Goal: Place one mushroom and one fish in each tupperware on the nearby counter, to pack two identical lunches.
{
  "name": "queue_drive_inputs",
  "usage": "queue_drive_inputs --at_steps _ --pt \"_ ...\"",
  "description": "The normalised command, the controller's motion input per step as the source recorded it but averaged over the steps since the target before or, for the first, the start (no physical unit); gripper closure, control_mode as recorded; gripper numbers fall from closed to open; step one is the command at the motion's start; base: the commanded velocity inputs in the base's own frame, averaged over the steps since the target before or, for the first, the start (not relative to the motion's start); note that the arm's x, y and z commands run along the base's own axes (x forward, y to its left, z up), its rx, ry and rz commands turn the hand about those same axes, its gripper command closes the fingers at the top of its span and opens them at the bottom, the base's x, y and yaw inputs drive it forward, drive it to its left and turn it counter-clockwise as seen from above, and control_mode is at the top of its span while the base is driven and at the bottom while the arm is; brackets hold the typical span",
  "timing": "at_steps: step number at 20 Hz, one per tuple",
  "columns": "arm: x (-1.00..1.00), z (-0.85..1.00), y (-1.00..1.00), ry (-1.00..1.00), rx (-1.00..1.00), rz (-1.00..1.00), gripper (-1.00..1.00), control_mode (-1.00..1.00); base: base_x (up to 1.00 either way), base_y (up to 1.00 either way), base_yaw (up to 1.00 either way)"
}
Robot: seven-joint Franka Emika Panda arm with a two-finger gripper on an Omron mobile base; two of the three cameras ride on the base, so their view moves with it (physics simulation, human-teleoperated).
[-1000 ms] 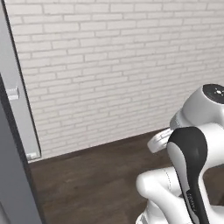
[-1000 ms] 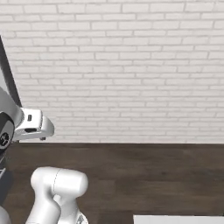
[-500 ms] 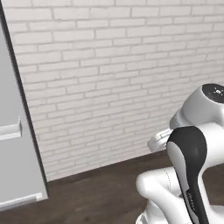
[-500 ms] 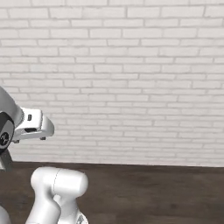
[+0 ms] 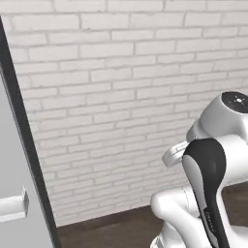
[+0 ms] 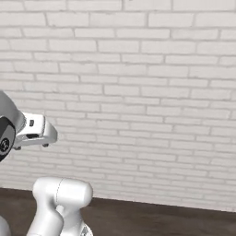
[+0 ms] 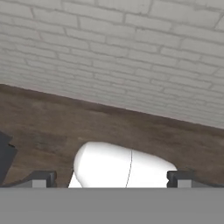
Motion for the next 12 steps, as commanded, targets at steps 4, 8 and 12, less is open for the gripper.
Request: queue_drive_inputs --at_steps 4,8,12 --pt "0.0 0.0 0.0 0.0 0.0 0.0 -1.0 1.0 0.08 0.0 0.74" --pt "0.0 0.0 0.0 0.0 0.0 0.0 -1.0 1.0 -0.15 -0.13 0.69" --pt "0.0 0.0 0.0 0.0 0.0 0.0 -1.0 1.0 -0.41 -0.27 0.54"
